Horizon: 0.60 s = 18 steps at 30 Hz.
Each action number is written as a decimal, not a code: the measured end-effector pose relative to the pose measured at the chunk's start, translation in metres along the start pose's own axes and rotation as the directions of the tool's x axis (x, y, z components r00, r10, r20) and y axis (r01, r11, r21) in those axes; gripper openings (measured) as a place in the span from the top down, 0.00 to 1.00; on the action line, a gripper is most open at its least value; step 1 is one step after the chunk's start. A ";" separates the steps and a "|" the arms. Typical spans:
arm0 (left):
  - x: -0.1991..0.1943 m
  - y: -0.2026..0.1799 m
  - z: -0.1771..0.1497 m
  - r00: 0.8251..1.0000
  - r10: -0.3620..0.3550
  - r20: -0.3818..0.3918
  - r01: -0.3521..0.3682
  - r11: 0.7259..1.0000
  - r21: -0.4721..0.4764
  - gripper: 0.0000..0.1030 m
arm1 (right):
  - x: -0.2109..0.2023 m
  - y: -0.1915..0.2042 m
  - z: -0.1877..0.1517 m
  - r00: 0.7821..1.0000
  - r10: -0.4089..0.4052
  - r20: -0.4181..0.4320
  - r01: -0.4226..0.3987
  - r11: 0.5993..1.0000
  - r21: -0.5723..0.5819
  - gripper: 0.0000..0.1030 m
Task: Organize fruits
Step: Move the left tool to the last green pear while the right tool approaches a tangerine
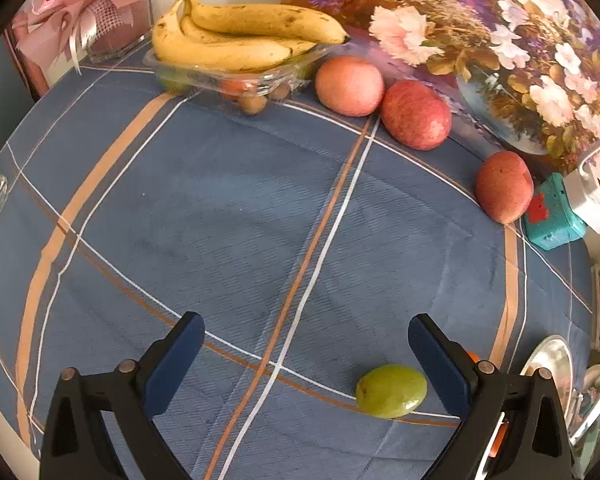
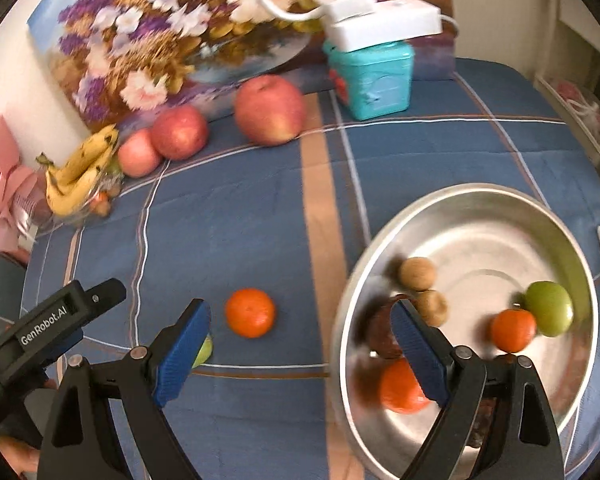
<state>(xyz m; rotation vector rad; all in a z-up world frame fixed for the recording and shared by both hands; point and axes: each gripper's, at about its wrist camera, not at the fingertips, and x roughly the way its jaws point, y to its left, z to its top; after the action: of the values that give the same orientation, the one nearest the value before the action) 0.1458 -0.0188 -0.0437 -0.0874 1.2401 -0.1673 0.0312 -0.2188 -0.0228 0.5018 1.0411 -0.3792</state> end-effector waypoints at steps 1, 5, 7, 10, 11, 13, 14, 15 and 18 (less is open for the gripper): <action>0.001 0.001 0.001 1.000 -0.002 -0.002 0.002 1.000 -0.003 0.00 | 0.002 0.003 0.000 1.000 0.005 -0.003 -0.005 1.000 -0.004 0.11; 0.003 0.002 0.002 1.000 -0.004 -0.006 0.004 1.000 -0.007 0.00 | 0.008 0.013 0.000 1.000 0.023 -0.012 -0.024 1.000 -0.018 0.11; 0.004 0.002 0.002 1.000 -0.004 -0.008 0.004 1.000 -0.005 0.00 | 0.009 0.016 0.000 1.000 0.028 -0.011 -0.028 0.999 -0.021 0.11; 0.007 0.001 0.002 1.000 -0.016 -0.022 0.015 1.000 -0.011 0.00 | 0.013 0.020 0.001 0.999 0.033 -0.014 -0.034 0.999 -0.030 0.12; 0.009 0.000 0.001 0.999 -0.023 -0.032 0.023 1.000 -0.013 0.00 | 0.015 0.021 0.000 0.999 0.035 -0.015 -0.036 0.999 -0.033 0.12; 0.013 -0.001 0.000 0.998 -0.034 -0.047 0.033 0.999 -0.016 0.00 | 0.017 0.023 0.000 0.999 0.044 -0.014 -0.044 0.998 -0.036 0.22; 0.015 -0.002 -0.001 0.997 -0.044 -0.058 0.043 0.999 -0.017 0.00 | 0.018 0.024 0.000 0.999 0.049 -0.012 -0.049 0.998 -0.041 0.25; 0.017 -0.002 -0.002 0.996 -0.056 -0.071 0.055 0.998 -0.022 0.00 | 0.019 0.024 -0.001 0.999 0.048 -0.012 -0.049 0.998 -0.044 0.28; 0.021 -0.004 -0.003 0.992 -0.088 -0.094 0.085 0.996 -0.036 0.00 | 0.023 0.026 -0.002 0.998 0.056 -0.015 -0.056 0.997 -0.049 0.35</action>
<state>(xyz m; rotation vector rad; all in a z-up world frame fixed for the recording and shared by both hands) 0.1489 -0.0259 -0.0641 -0.1621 1.3358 -0.2291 0.0537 -0.1976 -0.0390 0.4884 1.0452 -0.2998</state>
